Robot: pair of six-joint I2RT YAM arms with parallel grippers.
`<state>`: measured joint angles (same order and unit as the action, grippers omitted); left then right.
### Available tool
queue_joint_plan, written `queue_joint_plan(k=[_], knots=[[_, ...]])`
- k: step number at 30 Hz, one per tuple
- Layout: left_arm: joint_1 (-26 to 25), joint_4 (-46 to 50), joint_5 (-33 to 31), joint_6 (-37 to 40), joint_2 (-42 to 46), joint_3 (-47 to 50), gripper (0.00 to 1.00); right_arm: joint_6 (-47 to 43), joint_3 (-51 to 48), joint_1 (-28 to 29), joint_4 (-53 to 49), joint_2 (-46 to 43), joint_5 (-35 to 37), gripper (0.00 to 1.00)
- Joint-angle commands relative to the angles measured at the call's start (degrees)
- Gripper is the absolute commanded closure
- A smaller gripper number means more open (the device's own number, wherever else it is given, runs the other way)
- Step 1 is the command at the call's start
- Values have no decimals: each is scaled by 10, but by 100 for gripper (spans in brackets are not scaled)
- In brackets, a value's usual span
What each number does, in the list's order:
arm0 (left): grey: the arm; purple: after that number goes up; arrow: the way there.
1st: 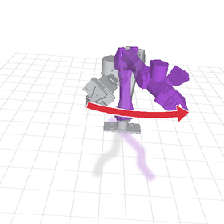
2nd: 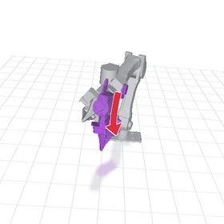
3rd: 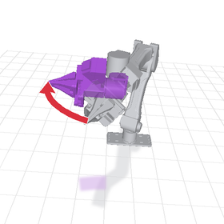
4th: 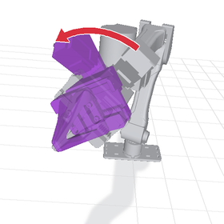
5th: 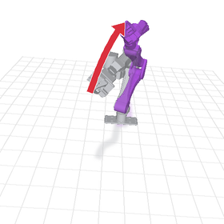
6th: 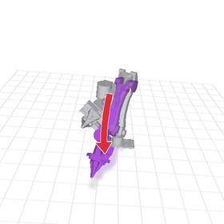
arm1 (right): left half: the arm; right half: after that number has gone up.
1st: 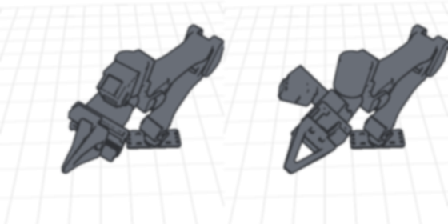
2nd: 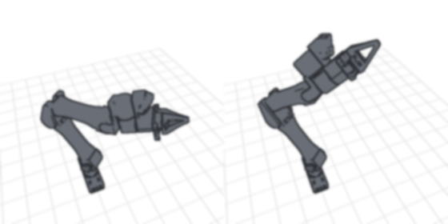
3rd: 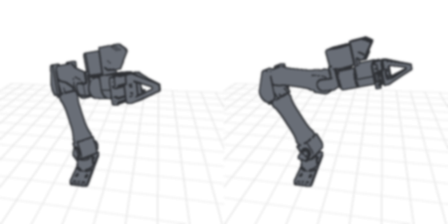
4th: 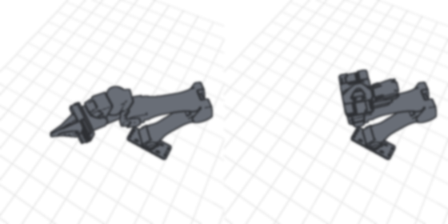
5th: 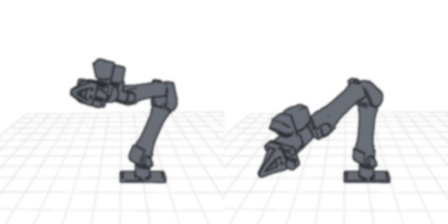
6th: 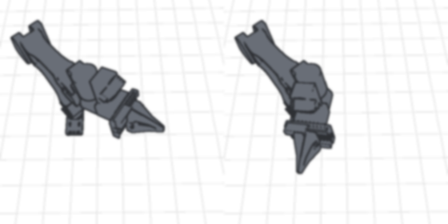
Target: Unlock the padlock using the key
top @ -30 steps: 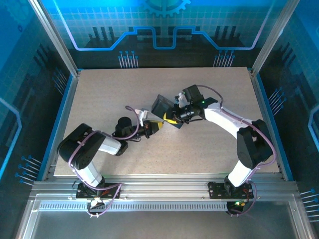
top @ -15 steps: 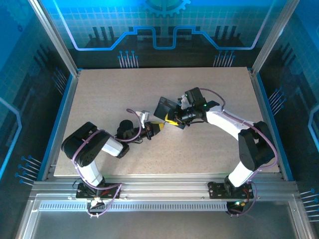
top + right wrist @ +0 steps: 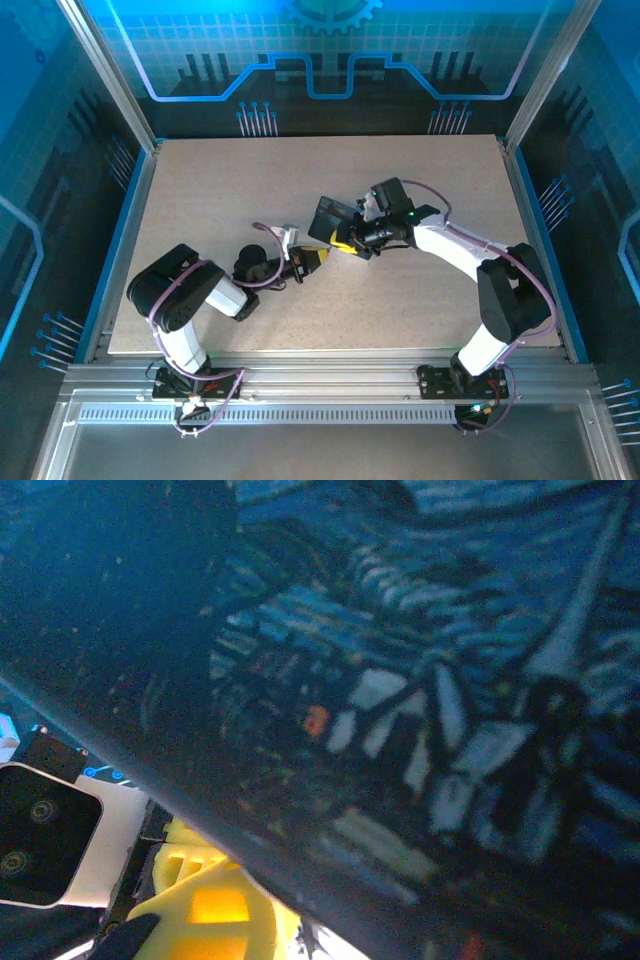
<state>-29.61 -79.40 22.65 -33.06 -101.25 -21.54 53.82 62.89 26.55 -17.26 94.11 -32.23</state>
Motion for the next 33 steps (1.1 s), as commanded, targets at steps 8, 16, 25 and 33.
queue_joint_plan(k=[8,16,25,33], knots=[[-36,73,-109,91,42,29,100,5,-4,-24,11,-25,5,100],[-46,88,-91,85,68,13,100,4,-4,-24,15,-21,-7,100],[-46,57,-66,66,41,-17,100,-16,7,-23,0,-12,-31,100],[-47,62,-60,78,25,-34,100,-24,12,-23,-8,-5,-46,100]])
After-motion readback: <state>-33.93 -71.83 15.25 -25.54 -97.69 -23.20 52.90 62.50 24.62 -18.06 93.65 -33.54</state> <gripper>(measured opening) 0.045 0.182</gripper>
